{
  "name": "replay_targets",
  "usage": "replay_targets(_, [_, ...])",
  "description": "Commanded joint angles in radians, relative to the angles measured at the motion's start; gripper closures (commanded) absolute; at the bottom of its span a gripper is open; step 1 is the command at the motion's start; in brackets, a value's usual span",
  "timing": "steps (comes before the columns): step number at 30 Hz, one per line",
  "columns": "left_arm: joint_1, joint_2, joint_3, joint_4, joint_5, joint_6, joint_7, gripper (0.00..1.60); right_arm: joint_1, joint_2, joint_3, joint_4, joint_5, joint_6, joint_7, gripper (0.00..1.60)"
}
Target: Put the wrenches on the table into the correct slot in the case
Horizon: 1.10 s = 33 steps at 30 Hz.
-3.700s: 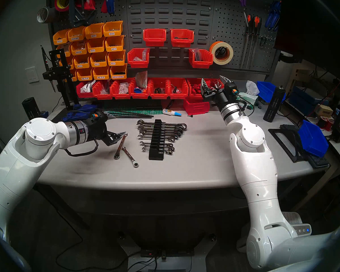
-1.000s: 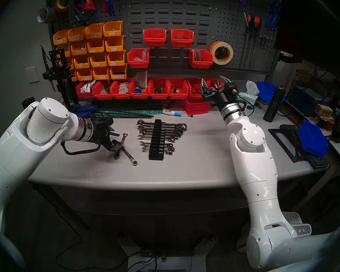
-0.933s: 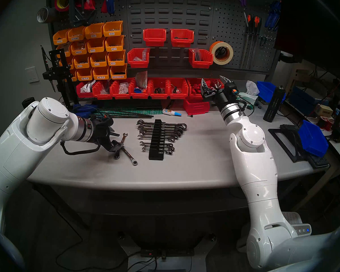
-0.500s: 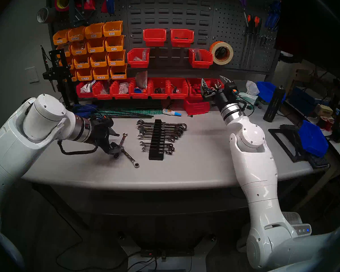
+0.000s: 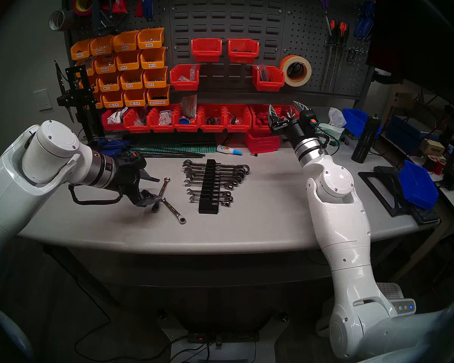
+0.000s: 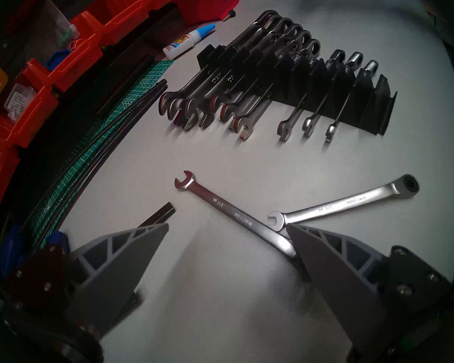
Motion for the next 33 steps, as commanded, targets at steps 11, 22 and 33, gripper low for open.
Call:
replay_targets(11, [0.028, 0.064, -0.031, 0.013, 0.043, -0.073, -0.003, 0.00, 0.029, -0.001, -0.002, -0.033, 0.000, -0.005, 0.002, 0.00])
replay_targets(22, [-0.008, 0.023, -0.036, 0.012, 0.018, -0.072, -0.006, 0.00, 0.029, -0.001, -0.002, -0.032, 0.000, -0.006, 0.002, 0.00])
replay_targets(33, [-0.002, 0.046, -0.059, -0.016, -0.012, -0.087, -0.046, 0.00, 0.029, -0.001, -0.002, -0.032, 0.000, -0.006, 0.002, 0.00])
